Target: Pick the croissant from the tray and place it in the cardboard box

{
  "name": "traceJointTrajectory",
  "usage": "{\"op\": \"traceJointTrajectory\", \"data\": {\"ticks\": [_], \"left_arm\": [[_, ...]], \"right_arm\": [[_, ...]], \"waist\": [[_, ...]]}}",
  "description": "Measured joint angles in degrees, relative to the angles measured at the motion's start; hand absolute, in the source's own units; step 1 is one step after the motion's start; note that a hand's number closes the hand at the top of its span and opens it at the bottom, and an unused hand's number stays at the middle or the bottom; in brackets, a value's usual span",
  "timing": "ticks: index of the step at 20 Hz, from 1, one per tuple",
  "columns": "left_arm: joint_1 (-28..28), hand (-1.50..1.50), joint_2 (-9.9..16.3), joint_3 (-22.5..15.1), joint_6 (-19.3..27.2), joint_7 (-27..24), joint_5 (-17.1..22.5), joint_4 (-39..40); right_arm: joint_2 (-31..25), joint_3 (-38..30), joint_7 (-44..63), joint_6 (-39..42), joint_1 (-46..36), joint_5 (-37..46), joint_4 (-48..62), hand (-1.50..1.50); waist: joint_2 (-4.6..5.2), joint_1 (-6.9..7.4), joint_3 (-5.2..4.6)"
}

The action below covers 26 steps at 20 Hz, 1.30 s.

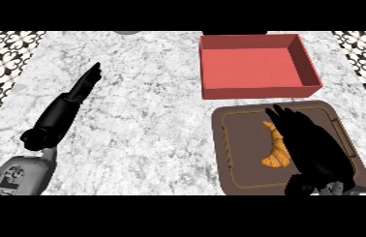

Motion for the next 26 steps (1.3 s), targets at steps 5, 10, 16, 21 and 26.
{"op": "traceJointTrajectory", "data": {"ticks": [5, 10, 16, 21, 26], "left_arm": [[-0.8, 0.00, -1.4, 1.4, -1.2, 1.1, -1.5, 0.1], [-1.6, 0.00, -2.2, 3.5, -3.0, 2.5, -2.0, -0.5], [0.3, 0.00, -4.9, 3.3, -3.0, 3.1, -4.7, -2.4], [1.2, 0.00, -5.6, 4.8, -4.6, 2.7, -5.5, -3.3], [0.0, 0.00, -6.9, 5.4, -5.2, 3.6, -6.6, -2.9]], "right_arm": [[2.1, -0.3, -4.3, -1.0, 1.2, 5.6, 4.7, -1.50], [4.4, -1.6, -5.8, 0.8, 1.3, 9.3, 7.5, -1.50], [6.7, -2.9, -9.6, 0.0, 2.9, 13.2, 10.0, -1.50], [9.2, -4.4, -12.6, 0.6, 3.0, 15.2, 12.4, -1.50], [10.6, -5.7, -15.2, -1.6, 2.8, 18.9, 17.6, -1.50]], "waist": [[-0.01, -0.08, 0.00], [-0.02, -0.11, 0.01], [-0.03, -0.10, 0.02], [-0.03, -0.08, 0.01], [-0.01, -0.10, 0.01]]}}
